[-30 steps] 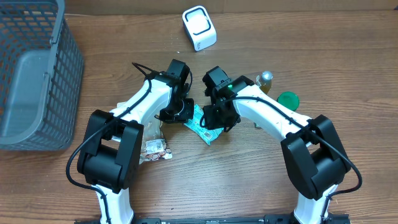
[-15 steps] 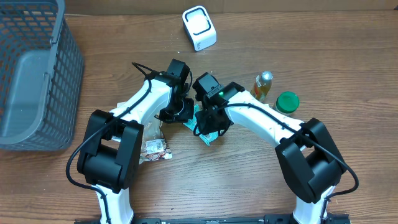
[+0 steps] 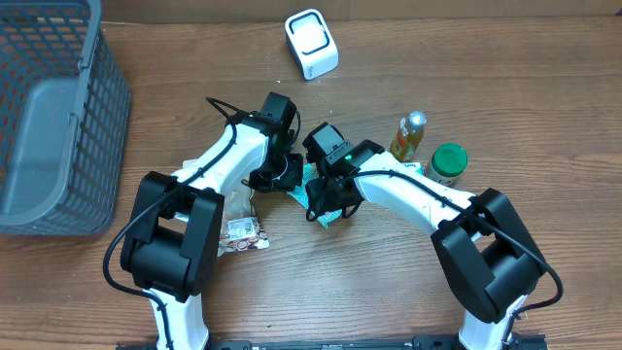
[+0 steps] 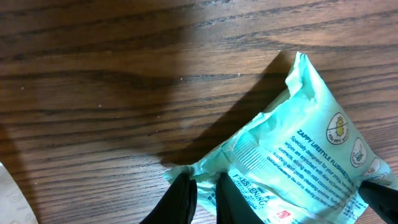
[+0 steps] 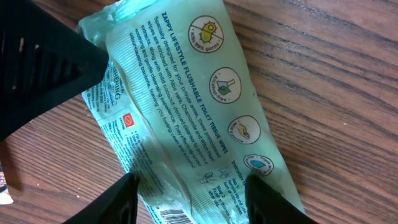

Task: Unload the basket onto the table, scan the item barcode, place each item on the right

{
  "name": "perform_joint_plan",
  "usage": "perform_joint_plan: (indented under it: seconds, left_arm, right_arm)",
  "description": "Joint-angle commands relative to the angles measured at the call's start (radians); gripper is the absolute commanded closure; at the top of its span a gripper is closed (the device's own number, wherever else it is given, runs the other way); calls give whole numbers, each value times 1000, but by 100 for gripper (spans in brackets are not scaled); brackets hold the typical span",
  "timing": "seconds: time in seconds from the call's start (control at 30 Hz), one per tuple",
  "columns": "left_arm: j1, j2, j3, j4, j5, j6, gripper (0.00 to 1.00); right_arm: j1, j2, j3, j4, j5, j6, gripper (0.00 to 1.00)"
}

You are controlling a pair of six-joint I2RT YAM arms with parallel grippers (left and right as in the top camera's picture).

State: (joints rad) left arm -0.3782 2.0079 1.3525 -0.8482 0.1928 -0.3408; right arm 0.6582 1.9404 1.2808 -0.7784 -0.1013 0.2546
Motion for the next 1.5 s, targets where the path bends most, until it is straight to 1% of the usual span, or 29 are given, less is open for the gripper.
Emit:
perform_joint_plan:
  seconds: [0.0, 0.3, 0.4, 0.43, 0.5, 0.57, 0.8, 0.97, 1.03, 1.2, 1.3, 1.47]
  left_arm:
    - [-2, 19, -9, 4, -17, -7, 86]
    - [-2, 19, -9, 3, -17, -7, 86]
    - [-2, 19, -9, 2, -17, -7, 86]
    - [-2, 19, -9, 1, -17, -7, 86]
    - [-2, 19, -9, 2, -17, -7, 88]
    - [-2, 19, -8, 5, -16, -8, 92]
    - [-1, 19, 0, 27, -18, -26, 96]
    - [-2, 19, 0, 89, -17, -25, 95]
    - [-3, 19, 0, 115, -13, -26, 95]
    - [-3, 19, 2, 159, 89, -14, 94]
    - [2, 19, 27, 130, 103, 5, 96]
    - [22, 19, 108, 55, 97, 4, 96]
  right_arm:
    - [1, 0, 6, -18, 19, -2, 45]
    - [-26, -5, 174, -164, 18, -1, 44]
    - [-58, -6, 186, -172, 13, -2, 43]
    - [-68, -6, 185, -174, 6, -1, 36]
    - [-84, -5, 182, -179, -5, -1, 28]
    - [-95, -5, 178, -179, -4, -1, 27]
    - [-133, -3, 164, -156, -5, 10, 28]
    - [-137, -2, 131, -143, -5, 11, 28]
    - [-137, -2, 121, -146, -5, 34, 29]
    - [-136, -3, 99, -147, -14, 64, 29]
    - [-136, -2, 93, -144, -56, 65, 31]
    - [-136, -2, 81, -134, -69, 123, 35]
